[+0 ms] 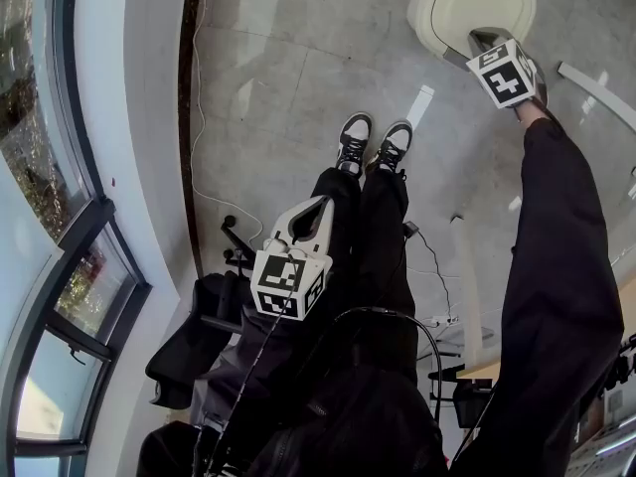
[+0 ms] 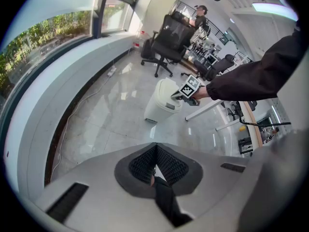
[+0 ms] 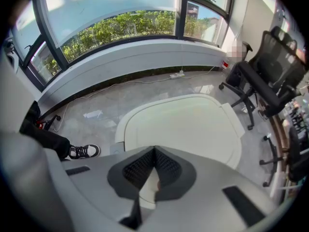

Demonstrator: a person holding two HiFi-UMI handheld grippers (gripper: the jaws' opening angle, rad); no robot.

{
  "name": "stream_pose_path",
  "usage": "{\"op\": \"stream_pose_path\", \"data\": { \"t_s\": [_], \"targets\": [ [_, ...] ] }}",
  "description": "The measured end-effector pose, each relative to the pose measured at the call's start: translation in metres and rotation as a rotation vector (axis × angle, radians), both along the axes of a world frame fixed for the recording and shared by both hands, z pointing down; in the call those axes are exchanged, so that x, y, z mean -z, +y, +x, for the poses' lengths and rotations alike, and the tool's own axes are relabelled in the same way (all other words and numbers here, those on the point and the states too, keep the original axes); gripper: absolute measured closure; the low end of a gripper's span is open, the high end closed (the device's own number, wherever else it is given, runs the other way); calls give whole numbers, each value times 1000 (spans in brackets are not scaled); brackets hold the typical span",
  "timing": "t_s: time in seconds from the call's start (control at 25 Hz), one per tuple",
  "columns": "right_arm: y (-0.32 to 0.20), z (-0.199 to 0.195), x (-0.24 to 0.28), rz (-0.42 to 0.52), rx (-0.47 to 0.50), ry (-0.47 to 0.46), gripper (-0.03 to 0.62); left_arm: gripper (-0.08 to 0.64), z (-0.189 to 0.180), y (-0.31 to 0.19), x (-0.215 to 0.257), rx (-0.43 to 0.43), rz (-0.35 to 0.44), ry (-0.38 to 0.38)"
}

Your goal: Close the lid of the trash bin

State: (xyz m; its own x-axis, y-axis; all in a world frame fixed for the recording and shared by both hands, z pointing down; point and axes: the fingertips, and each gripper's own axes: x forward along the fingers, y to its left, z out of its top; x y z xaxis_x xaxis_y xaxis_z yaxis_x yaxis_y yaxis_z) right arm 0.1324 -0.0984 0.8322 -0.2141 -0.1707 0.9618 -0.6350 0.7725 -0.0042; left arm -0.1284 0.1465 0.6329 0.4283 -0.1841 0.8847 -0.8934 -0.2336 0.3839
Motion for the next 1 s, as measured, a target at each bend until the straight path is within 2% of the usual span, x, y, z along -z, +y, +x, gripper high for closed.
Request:
{"op": "stream_pose_path", "data": {
  "t_s": [0.24, 0.48, 0.64, 0.84, 1.0],
  "targets": [
    [1, 0, 3, 8, -1, 7, 588, 558, 0, 0, 1, -6, 5, 4],
    [2, -7, 34, 73, -57, -66, 588, 558, -3, 0, 2, -14, 10, -7],
    [-3, -12, 85, 148, -166, -163, 588, 558, 11, -22, 16, -41, 68, 11],
    [13, -14, 175, 226, -346, -284, 588, 558, 29, -42, 51, -76, 127, 28],
    [16, -9, 258, 318, -486, -381, 588, 558, 45, -75, 89, -129, 228, 39]
  ]
}}
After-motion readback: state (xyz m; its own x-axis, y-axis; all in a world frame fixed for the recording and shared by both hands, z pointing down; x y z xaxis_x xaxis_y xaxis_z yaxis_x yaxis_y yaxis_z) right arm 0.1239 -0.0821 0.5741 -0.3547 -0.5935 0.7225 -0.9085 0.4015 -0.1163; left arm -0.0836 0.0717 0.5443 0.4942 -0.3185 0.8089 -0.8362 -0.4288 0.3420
